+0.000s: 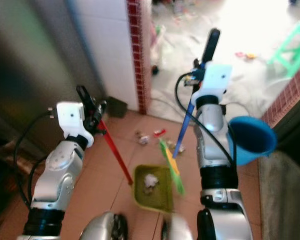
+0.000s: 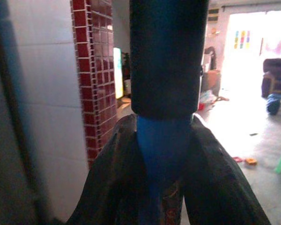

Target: Sweep floor

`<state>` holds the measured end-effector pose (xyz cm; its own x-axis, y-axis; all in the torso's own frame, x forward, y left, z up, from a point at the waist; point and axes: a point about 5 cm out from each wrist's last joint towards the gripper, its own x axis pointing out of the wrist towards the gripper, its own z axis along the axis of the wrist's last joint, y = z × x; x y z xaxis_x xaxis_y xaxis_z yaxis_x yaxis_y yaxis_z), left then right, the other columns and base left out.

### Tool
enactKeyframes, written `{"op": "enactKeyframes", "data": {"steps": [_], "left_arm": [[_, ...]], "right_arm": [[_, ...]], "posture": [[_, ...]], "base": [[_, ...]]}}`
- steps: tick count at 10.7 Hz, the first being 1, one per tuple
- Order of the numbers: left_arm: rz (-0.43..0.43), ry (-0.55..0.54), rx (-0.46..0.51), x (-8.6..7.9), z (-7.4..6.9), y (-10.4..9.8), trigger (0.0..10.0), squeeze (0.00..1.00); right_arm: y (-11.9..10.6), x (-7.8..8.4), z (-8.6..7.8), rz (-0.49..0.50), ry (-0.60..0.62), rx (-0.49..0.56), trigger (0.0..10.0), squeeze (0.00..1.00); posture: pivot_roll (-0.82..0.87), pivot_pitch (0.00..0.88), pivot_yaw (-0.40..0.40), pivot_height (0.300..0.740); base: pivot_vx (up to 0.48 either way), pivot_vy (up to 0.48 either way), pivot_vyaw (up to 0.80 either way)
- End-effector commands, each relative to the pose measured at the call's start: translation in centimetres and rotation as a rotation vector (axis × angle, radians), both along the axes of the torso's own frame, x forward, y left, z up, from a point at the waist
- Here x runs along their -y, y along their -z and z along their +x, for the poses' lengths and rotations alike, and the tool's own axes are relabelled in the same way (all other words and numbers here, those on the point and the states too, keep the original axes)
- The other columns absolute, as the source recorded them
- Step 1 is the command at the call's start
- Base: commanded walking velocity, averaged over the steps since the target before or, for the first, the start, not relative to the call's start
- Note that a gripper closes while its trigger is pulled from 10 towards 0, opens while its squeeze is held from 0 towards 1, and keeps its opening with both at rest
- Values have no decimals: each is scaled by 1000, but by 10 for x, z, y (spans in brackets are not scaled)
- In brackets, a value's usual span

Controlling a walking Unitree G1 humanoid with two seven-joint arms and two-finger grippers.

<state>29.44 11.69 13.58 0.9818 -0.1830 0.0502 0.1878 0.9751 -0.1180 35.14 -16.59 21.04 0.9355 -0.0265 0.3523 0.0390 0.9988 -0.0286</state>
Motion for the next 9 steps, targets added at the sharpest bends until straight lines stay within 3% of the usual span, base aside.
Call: {"op": "enactKeyframes", "data": {"steps": [1, 4, 9], "left_arm": [[10, -12, 37, -2, 0, -8, 10000, 0], [-25, -34, -5, -11, -2, 1, 10000, 0], [-62, 4, -3, -7, 5, -4, 10000, 0]], "right_arm": [[-13, 0, -2, 8, 0, 67, 10000, 0], [-4, -5, -5, 6, 1, 34, 10000, 0], [2, -14, -2, 45, -21, 8, 10000, 0]], "posture": [[-78, 52, 86, 740], [-84, 36, 94, 740], [-82, 17, 85, 740]], "base": [[0, 0, 0], [0, 0, 0], [0, 0, -800]]}}
